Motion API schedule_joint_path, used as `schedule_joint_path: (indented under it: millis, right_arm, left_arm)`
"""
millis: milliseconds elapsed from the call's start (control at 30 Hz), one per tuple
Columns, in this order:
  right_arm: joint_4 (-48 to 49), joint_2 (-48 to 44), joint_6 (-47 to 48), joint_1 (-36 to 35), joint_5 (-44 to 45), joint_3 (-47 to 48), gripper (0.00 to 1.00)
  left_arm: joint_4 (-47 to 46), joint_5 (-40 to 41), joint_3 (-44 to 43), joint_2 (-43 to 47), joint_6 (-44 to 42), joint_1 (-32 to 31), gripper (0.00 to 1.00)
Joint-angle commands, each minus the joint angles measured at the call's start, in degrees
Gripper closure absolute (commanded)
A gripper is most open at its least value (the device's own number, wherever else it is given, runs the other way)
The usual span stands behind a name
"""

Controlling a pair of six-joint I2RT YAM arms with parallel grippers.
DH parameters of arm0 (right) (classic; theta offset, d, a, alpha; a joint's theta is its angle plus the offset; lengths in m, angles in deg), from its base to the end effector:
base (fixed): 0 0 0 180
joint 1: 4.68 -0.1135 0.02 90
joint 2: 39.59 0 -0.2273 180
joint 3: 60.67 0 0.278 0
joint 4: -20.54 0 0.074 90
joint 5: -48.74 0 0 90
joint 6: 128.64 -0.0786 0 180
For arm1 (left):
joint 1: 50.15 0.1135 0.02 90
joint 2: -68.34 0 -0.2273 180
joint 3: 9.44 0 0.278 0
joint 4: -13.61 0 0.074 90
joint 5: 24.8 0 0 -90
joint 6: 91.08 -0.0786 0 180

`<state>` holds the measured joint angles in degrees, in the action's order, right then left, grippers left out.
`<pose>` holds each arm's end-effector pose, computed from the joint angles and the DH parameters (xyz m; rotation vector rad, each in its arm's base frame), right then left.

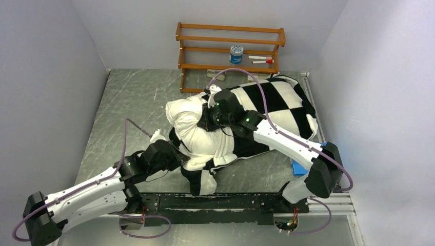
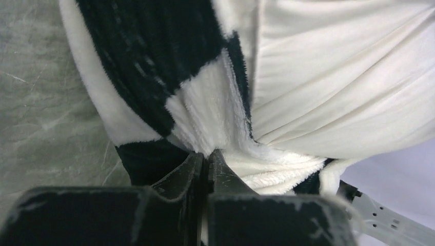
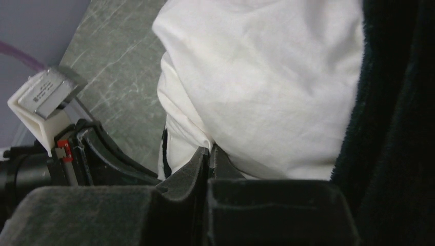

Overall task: Remove the pillowcase from the pillow
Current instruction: Remove the pillow from the pillowcase.

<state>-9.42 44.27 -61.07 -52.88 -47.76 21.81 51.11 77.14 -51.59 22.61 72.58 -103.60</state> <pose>0.2623 0.3067 0.2537 -0.5673 2.1606 0.8286 0.1635 -0.1932 0.1597 -0.5428 2.3837 -0.8809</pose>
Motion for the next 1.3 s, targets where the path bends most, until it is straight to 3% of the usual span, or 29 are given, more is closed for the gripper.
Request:
schedule_joint_path:
  millis: [0, 233, 367, 467, 600, 667, 800, 933, 1033, 1267]
  right_arm:
    - [7.21, -0.45, -3.11, 2.45, 15.28, 5.61, 1.0]
    - [15.41, -4.3, -3.48, 2.51, 17.94, 3.38, 1.0]
    - [15.52, -5.08, 0.73, 2.49, 4.92, 1.45, 0.97]
    - [5.64, -2.54, 5.55, 2.11, -7.64, 4.49, 0.72]
    - [-7.12, -1.88, 8.51, 0.94, -6.43, 6.36, 0.39]
    - [-7.14, -4.95, 9.21, -0.86, -3.83, 3.87, 0.29]
    - [-3.84, -11.16, 11.49, -8.11, 0.48, -0.99, 0.26]
    - [-0.04, -13.28, 10.57, -13.07, -0.79, -5.03, 0.34]
    - [0.55, -11.19, 9.28, -16.9, 2.3, -5.78, 0.36]
    - [5.08, -1.45, 5.3, -19.12, 19.37, -9.41, 0.26]
  left_arm:
    - [12.89, -4.26, 9.21, 5.0, 1.76, -0.55, 0.95]
    - [20.2, -3.42, 10.65, 14.22, 2.68, -0.68, 0.95]
    - [15.7, -4.96, 11.65, 10.76, 1.91, -0.61, 0.95]
    - [11.42, -4.66, 10.64, 7.1, 0.96, -0.64, 0.95]
    - [8.99, -1.38, 8.41, 4.77, 1.12, -0.76, 0.95]
    - [7.9, -0.25, 8.45, 4.68, 2.0, -0.76, 0.95]
    - [4.15, -1.01, 10.46, 5.58, 3.58, -0.72, 0.95]
    - [3.19, -1.44, 12.13, 6.96, 4.58, -0.75, 0.95]
    - [4.74, -1.03, 12.32, 8.23, 4.96, -0.77, 0.95]
    - [6.69, -0.3, 12.79, 11.97, 5.54, -0.78, 0.95]
